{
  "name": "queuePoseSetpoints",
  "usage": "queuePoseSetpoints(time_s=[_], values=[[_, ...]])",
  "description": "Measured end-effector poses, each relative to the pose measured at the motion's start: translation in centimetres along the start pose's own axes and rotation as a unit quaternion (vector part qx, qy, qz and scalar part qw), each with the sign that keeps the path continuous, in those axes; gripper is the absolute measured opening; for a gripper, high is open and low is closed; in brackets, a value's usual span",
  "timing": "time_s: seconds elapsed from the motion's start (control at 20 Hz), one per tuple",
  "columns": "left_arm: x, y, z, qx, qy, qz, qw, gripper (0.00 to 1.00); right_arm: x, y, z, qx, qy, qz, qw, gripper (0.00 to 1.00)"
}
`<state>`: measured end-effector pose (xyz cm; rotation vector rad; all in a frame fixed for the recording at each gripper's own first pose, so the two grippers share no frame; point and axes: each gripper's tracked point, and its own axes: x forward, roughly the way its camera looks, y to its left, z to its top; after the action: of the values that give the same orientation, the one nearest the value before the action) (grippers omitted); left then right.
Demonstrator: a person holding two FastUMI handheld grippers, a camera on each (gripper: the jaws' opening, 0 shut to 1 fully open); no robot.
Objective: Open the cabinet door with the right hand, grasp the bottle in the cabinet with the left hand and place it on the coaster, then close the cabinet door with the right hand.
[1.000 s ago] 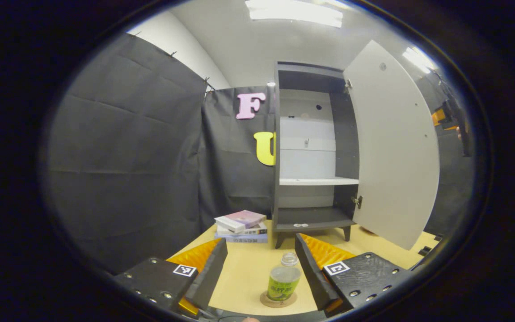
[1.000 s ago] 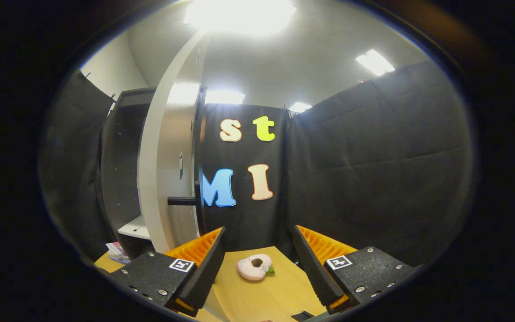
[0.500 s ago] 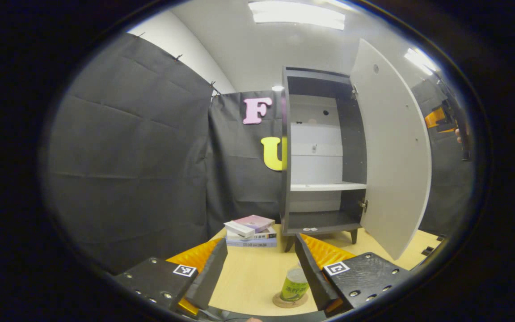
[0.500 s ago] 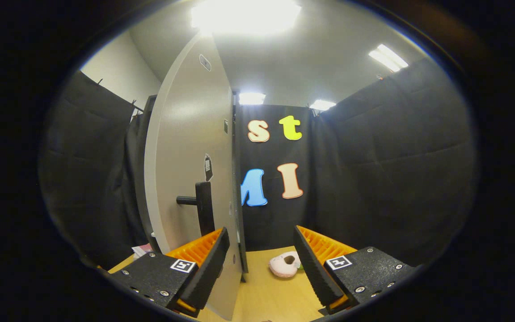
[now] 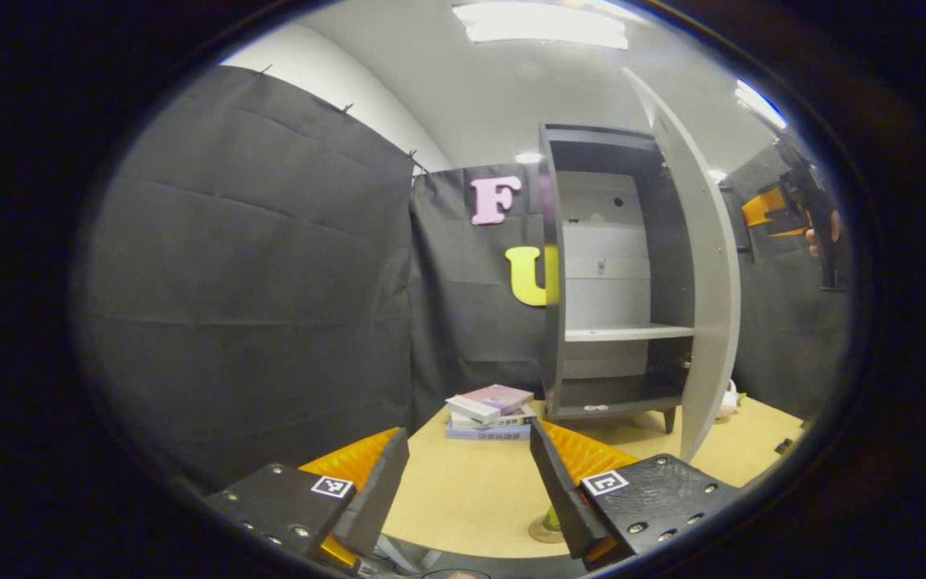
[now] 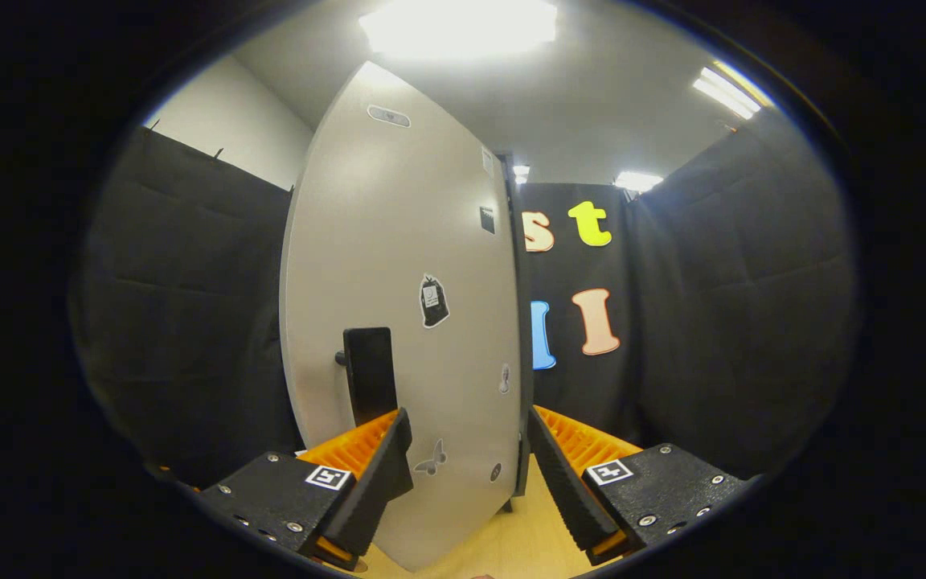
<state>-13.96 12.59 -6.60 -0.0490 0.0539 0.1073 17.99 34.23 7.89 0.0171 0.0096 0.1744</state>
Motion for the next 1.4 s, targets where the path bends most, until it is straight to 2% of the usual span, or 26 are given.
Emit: queuePoseSetpoints(time_s=[0.05,0.1,0.2,0.25,0.3,0.45,0.5,0.55,0.6,0.8,1.05,1.4], values=[[-0.2,0.6,0.1,0.000,0.001,0.008,1.000,0.91,0.7,0.9,0.0,0.002,0.000,0.010,1.000,0.91],[-0.5,1.0,0.1,0.001,0.002,0.015,1.000,0.87,1.4,1.9,0.1,0.003,-0.001,0.021,1.000,0.91],[-1.0,2.0,0.4,0.006,0.003,0.027,1.000,0.87,2.8,3.8,0.1,0.004,0.001,0.044,0.999,0.92],[-0.9,1.9,0.2,0.007,0.003,0.031,0.999,0.87,3.4,4.8,0.1,0.007,0.001,0.055,0.998,0.89],[-0.8,1.9,0.2,0.008,0.003,0.034,0.999,0.87,3.9,5.7,0.3,0.007,0.000,0.065,0.998,0.93],[-0.9,2.0,0.4,0.007,0.004,0.037,0.999,0.92,4.8,7.4,0.2,-0.001,0.002,0.084,0.996,0.93],[-1.0,2.0,0.7,0.008,0.001,0.035,0.999,0.87,4.6,7.9,0.0,0.000,0.004,0.090,0.996,0.94],[-1.0,2.0,1.1,0.009,-0.003,0.032,0.999,0.92,4.2,8.0,0.0,0.000,0.004,0.094,0.996,0.94],[-1.1,1.8,1.7,0.012,-0.007,0.028,1.000,0.87,3.9,7.9,0.1,-0.002,0.002,0.095,0.995,0.94],[0.5,0.4,4.1,0.011,-0.017,-0.003,1.000,0.87,1.3,5.9,-0.2,-0.018,-0.001,0.081,0.997,0.93],[2.4,-2.8,6.7,0.006,-0.028,-0.058,0.998,0.87,-3.1,1.7,-0.6,-0.011,-0.001,0.038,0.999,0.93],[3.8,-7.3,9.8,0.010,-0.033,-0.089,0.995,0.87,-7.2,-6.1,-1.4,-0.009,-0.008,-0.015,1.000,0.94]])
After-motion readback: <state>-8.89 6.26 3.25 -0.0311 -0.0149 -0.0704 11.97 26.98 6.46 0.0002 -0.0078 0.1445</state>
